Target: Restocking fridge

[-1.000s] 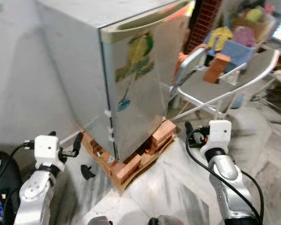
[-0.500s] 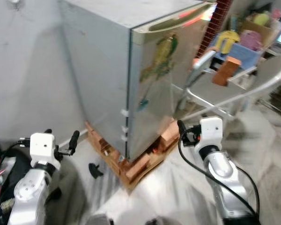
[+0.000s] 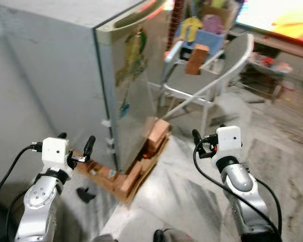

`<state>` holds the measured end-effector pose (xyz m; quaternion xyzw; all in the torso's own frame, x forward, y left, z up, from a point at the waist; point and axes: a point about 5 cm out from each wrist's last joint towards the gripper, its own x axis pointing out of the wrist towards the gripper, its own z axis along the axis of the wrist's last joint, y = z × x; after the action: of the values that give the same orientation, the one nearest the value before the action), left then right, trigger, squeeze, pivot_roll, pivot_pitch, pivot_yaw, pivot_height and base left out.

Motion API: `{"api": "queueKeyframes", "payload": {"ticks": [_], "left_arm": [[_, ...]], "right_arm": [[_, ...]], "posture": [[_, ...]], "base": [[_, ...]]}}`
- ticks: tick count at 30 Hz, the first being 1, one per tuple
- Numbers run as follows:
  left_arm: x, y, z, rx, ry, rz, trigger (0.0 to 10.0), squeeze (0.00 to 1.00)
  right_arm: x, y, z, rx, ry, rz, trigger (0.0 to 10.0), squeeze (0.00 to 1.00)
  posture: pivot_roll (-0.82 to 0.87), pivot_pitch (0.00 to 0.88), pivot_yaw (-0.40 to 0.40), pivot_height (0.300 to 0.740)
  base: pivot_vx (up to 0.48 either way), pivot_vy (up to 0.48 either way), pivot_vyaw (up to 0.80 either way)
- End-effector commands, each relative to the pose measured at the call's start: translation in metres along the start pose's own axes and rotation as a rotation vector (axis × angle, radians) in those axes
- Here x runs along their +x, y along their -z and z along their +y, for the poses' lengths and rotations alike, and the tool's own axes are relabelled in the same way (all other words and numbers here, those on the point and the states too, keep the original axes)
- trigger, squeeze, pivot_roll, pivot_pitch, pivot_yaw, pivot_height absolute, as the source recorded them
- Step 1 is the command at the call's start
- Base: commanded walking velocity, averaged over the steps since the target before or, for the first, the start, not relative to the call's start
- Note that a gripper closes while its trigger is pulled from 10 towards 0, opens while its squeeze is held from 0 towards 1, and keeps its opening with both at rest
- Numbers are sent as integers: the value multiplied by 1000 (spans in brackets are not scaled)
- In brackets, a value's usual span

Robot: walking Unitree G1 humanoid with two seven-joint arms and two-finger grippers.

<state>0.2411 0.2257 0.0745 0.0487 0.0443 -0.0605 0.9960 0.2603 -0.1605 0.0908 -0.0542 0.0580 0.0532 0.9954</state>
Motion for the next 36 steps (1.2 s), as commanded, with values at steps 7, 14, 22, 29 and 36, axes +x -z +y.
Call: {"api": "queueKeyframes", "payload": {"ticks": [7,14,22,29,36], "left_arm": [[4,0,-7,-9,24,4,10000,0],[7,-3,-6,-2,19,-3,10000,0],[8,-3,-6,0,36,5,10000,0],[9,-5,-5,1,35,-9,10000,0],[10,-2,-5,-12,22,2,10000,0]], "right_arm": [[0,-4,-2,-1,13,-11,10000,0],[0,-3,-2,2,15,-1,10000,0],[-1,-3,-2,6,20,-1,10000,0],[-1,-3,-2,6,17,-3,10000,0],[0,-4,-1,0,8,-3,10000,0]], "posture": [[102,0,-39,740],[100,0,-36,740],[95,0,-33,740],[96,0,-37,740],[97,9,-41,740]], "base": [[35,197,-358],[0,0,-114],[0,110,-800],[0,110,-548],[0,0,0]]}}
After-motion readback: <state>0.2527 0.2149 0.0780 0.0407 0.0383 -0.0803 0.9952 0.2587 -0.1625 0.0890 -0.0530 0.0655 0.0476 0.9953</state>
